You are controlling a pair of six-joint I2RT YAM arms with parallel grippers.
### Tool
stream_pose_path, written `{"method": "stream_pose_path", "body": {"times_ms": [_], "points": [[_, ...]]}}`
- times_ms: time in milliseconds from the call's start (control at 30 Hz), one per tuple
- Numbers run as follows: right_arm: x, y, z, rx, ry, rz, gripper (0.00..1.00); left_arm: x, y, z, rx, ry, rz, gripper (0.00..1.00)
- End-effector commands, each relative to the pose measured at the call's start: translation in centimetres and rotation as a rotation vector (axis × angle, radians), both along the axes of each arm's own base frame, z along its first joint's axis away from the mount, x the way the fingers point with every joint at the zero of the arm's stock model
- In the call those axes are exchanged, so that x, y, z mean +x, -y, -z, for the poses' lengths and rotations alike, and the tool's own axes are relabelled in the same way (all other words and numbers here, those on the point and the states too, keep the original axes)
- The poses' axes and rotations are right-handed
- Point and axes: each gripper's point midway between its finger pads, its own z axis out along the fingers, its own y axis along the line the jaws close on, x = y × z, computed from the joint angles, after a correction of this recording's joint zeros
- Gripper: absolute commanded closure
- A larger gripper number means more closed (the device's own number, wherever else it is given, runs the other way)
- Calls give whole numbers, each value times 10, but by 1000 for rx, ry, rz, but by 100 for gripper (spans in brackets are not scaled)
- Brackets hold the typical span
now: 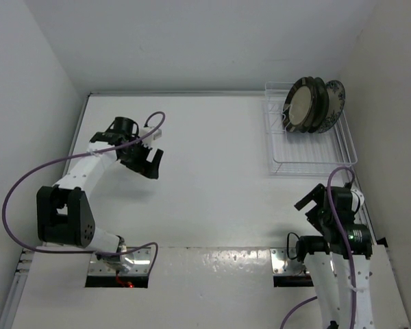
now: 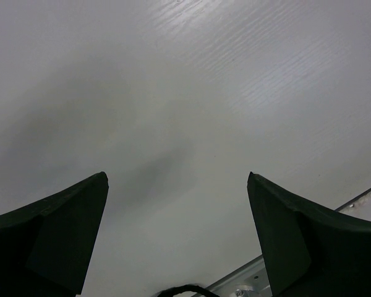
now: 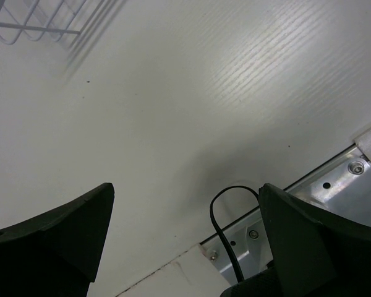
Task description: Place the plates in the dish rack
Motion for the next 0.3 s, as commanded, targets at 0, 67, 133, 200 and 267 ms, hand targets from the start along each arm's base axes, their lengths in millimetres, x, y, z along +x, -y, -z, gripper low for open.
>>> {"method": "stream_pose_path", "body": {"times_ms": [0, 67, 133, 200, 267], "points": [[-4, 5, -13, -7, 23, 47, 0, 3, 8, -12, -28, 58, 26, 0], [-7, 6, -12, -11, 25, 49, 0, 3, 9, -13, -36, 57, 30, 0], [-9, 6, -13, -13, 37, 59, 0, 0, 11, -10, -45, 47, 35, 0], [-10, 3, -16, -3, 55, 43, 0, 0, 12, -11, -53, 46, 38, 0], [-11, 4, -18, -10, 71, 39, 0, 0, 12, -11, -53, 46, 39, 0]]}}
